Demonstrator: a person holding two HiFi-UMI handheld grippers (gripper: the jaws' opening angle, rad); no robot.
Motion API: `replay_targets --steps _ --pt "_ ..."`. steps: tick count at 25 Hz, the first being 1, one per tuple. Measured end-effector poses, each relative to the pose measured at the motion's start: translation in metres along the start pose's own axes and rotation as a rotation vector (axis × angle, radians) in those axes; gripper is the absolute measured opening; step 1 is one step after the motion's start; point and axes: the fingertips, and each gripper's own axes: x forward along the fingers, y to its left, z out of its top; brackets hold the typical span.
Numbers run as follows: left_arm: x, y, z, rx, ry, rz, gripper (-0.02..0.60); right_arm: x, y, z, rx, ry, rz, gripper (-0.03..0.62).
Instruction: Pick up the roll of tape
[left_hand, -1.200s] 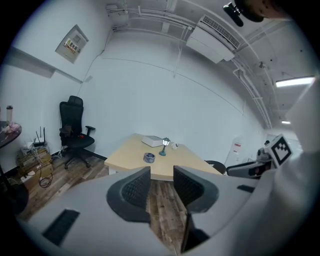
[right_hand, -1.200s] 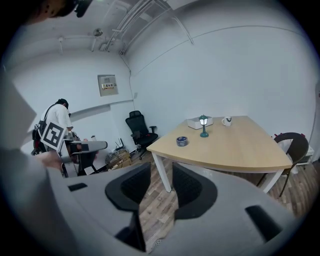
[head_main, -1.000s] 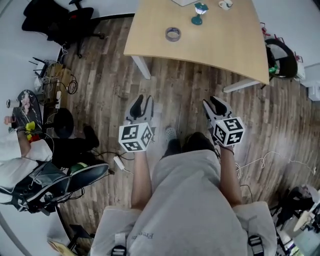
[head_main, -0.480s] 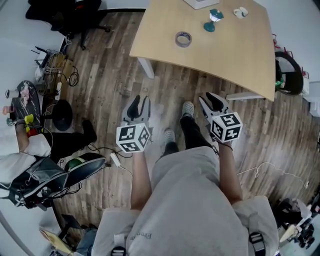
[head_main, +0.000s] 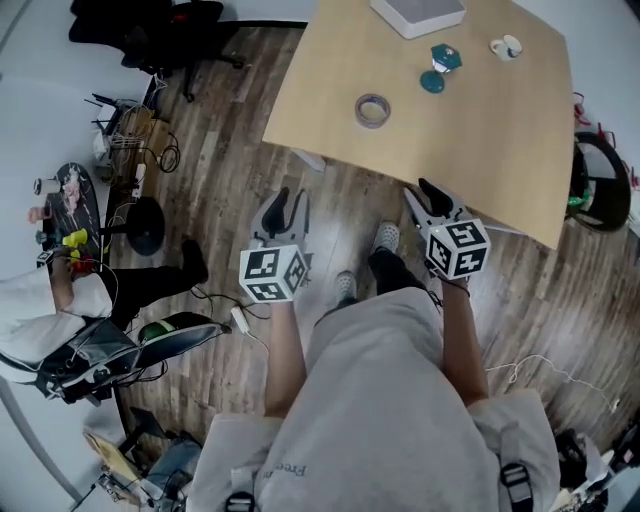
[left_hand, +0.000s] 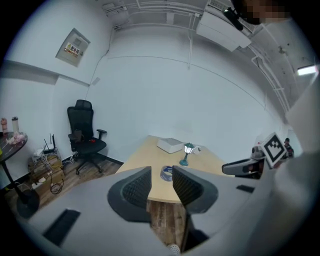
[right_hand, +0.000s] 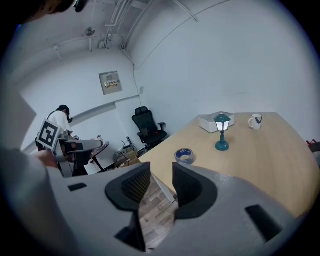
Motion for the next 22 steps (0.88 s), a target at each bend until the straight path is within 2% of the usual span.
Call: replay_targets --steps 6,14,17,22 --pt "0.028 -0.008 0.023 -0.008 0.003 0.064 0.124 0.023 -0.023 0.023 -0.030 0.025 0.086 0.140" --pt "0.055 -0.008 0.012 -0.029 0.048 0.076 0.124 0.045 -0.051 0.019 0.002 0.067 0.092 0.140" --pt "0.069 -0.001 0.017 -0.029 0.050 0.065 0.124 0.056 -0.055 0.022 0.007 0.076 0.086 0.140" --pt "0.103 0.012 0.035 -0.004 0.047 -0.001 0.124 0.081 -0.061 0.031 0.030 0.080 0.046 0.140"
